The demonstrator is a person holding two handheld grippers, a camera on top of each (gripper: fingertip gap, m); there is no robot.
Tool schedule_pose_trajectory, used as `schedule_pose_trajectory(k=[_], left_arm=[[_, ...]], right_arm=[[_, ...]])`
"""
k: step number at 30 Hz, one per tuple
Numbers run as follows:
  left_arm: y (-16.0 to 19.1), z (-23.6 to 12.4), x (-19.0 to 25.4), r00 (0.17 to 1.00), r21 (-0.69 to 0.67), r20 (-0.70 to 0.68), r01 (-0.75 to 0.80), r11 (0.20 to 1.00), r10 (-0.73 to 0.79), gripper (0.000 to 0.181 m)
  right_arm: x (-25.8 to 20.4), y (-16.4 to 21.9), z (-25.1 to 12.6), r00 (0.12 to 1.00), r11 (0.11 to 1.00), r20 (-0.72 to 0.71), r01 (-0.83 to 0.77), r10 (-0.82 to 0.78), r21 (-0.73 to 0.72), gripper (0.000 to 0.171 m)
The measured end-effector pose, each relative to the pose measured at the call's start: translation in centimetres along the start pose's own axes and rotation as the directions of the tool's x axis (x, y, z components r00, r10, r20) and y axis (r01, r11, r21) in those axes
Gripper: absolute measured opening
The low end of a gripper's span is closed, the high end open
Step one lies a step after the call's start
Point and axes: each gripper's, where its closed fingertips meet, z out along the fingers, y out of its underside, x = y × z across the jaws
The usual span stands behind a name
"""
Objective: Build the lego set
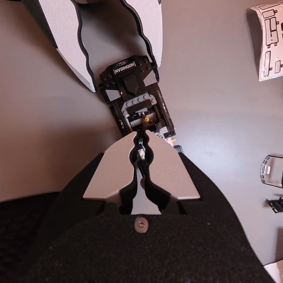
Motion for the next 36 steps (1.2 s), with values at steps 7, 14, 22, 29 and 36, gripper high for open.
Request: schedule_pose_trajectory(k=[7,14,22,29,36], left_arm=[[0.1,0.0,-0.2,1.0,0.007,0.013,-0.013,1.0,0.013,0.083],[0.0,0.2,-0.3,1.0,0.015,0.019,-0.024,1.0,0.024,0.083],[0.0,0.3,-0.4,0.999,0.021,0.013,-0.034,0.999,0.034,0.083],[0.0,0.4,-0.4,0.999,0.026,0.008,-0.042,0.999,0.041,0.083],[0.0,0.4,-0.4,0.999,0.029,0.004,-0.041,0.999,0.041,0.083]], right_arm=[[0.0,-0.2,0.0,1.0,0.999,-0.027,-0.014,0.015,0.029,0.005],[-0.2,-0.7,-0.6,0.998,0.989,0.004,-0.055,0.055,0.135,0.016],[0.0,-0.3,-0.5,0.999,1.0,-0.039,0.024,-0.024,-0.014,0.015],[0.2,0.5,-0.1,0.996,0.99,-0.058,0.062,-0.07,-0.13,0.009],[0.3,1.0,-0.1,0.993,0.975,-0.042,0.102,-0.112,-0.196,0.01]])
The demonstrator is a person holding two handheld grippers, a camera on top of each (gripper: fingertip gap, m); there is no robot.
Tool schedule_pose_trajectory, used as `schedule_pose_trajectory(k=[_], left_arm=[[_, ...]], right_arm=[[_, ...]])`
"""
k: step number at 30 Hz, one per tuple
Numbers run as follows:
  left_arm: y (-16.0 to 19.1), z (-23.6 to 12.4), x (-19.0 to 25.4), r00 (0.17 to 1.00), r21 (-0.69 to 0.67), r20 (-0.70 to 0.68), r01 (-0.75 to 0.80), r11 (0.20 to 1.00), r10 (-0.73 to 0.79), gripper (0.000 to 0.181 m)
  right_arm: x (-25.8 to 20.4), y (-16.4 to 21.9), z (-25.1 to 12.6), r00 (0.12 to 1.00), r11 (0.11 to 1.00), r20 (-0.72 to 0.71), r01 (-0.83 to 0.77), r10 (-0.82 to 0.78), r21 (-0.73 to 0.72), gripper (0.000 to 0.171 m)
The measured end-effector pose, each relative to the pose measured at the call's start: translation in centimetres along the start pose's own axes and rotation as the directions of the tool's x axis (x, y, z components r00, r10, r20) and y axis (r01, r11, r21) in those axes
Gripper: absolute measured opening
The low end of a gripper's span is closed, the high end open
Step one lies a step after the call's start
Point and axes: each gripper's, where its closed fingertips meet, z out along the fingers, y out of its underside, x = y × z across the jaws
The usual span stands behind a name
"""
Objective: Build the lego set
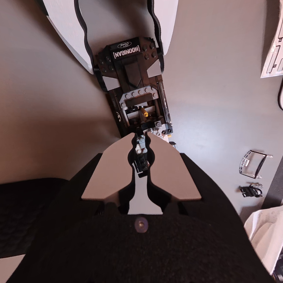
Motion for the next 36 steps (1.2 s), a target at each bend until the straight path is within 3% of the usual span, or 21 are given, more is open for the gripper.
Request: schedule_pose_trajectory(k=[8,21,34,36], left_arm=[[0.04,0.03,0.01,1.0,0.001,-0.004,0.005,1.0,-0.005,0.083],[0.02,0.08,0.05,1.0,0.0,-0.009,0.007,1.0,-0.007,0.083],[0.02,0.04,0.03,1.0,0.005,-0.015,0.009,1.0,-0.009,0.083],[0.04,0.03,0.09,1.0,0.004,-0.018,0.009,1.0,-0.009,0.083]], right_arm=[[-0.16,0.02,0.18,0.999,0.999,0.009,0.035,-0.034,-0.04,0.008],[-0.35,0.09,0.38,0.995,0.968,0.039,0.099,-0.092,-0.23,0.008],[-0.43,0.0,0.37,0.997,0.98,0.053,0.059,-0.05,-0.19,0.008],[-0.83,-0.13,0.13,0.996,0.983,0.066,0.065,-0.055,-0.172,0.019]])
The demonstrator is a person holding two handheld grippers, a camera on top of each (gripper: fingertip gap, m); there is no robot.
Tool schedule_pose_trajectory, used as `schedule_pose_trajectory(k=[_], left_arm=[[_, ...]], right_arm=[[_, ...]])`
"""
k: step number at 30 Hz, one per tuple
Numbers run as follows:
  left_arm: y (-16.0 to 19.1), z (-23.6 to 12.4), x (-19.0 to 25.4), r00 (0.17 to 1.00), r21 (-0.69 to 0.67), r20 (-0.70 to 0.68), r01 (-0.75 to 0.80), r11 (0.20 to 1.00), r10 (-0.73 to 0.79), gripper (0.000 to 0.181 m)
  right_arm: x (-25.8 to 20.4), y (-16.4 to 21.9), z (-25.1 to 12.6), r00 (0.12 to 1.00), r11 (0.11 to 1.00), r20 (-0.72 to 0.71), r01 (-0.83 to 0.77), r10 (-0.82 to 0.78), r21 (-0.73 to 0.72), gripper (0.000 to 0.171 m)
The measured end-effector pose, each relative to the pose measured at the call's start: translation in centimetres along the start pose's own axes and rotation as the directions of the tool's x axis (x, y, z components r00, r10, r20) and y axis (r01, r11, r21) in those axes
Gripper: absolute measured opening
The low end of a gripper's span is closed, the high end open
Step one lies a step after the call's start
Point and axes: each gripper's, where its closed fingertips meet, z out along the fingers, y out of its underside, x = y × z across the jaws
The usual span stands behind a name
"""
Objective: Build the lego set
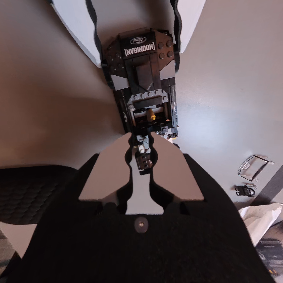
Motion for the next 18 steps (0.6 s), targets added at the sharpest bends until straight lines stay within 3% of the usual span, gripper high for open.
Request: schedule_pose_trajectory(k=[7,13,18], left_arm=[[0.1,-0.1,-0.1,1.0,0.001,0.001,0.004,1.0,-0.004,0.083],[0.1,-0.1,-0.1,1.0,0.001,0.006,0.001,1.0,-0.001,0.083],[0.1,-0.1,-0.1,1.0,0.0,0.009,-0.002,1.0,0.002,0.083]], right_arm=[[0.7,0.6,-2.4,0.988,0.983,-0.086,-0.112,0.125,0.144,0.023],[0.2,0.5,-1.2,0.931,0.907,-0.161,-0.262,0.328,0.329,0.015],[0.3,0.5,-0.7,0.899,0.864,-0.171,-0.314,0.404,0.394,0.009]])
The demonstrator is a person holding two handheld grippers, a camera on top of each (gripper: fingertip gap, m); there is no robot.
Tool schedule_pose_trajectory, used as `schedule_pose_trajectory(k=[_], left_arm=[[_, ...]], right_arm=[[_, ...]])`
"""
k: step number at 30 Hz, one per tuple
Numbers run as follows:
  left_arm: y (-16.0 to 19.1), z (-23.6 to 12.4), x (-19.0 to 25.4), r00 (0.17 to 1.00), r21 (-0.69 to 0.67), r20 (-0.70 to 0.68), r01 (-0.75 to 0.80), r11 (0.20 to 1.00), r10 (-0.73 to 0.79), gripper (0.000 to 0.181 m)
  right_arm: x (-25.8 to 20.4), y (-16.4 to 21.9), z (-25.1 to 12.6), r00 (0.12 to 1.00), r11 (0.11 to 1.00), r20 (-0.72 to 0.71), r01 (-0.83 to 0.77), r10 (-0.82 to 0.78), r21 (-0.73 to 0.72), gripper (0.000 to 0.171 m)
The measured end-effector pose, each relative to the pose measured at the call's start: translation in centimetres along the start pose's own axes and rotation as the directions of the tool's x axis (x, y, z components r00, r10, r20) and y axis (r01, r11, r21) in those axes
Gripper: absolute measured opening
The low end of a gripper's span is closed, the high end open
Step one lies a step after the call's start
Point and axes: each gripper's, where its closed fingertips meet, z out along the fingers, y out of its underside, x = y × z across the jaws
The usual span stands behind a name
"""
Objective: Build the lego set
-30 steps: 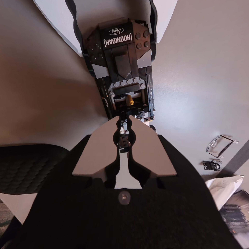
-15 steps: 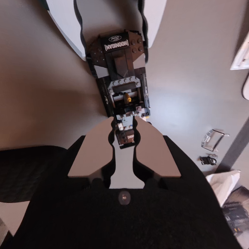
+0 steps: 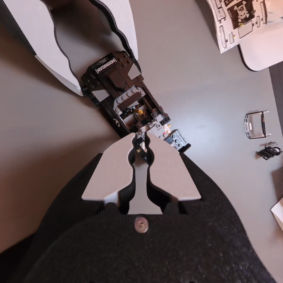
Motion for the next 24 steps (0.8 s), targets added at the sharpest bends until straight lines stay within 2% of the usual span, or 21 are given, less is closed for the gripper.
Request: schedule_pose_trajectory(k=[5,14,18,24], left_arm=[[0.0,0.02,-0.05,1.0,-0.001,-0.002,0.005,1.0,-0.005,0.083],[0.07,0.05,-0.07,1.0,-0.005,0.006,-0.004,1.0,0.004,0.083],[0.11,0.04,-0.06,1.0,-0.006,0.005,-0.007,1.0,0.007,0.083],[0.07,-0.01,0.05,1.0,-0.003,-0.003,-0.021,1.0,0.021,0.077]], right_arm=[[0.16,-0.27,0.19,0.999,0.999,-0.006,-0.037,0.038,0.027,0.008],[0.39,-0.21,0.4,0.999,0.999,0.002,-0.049,0.049,-0.02,0.01],[0.42,-0.16,0.42,1.0,0.999,0.011,-0.003,0.004,-0.037,0.009],[0.81,0.11,0.42,0.984,0.982,0.078,0.168,-0.161,-0.086,0.009]])
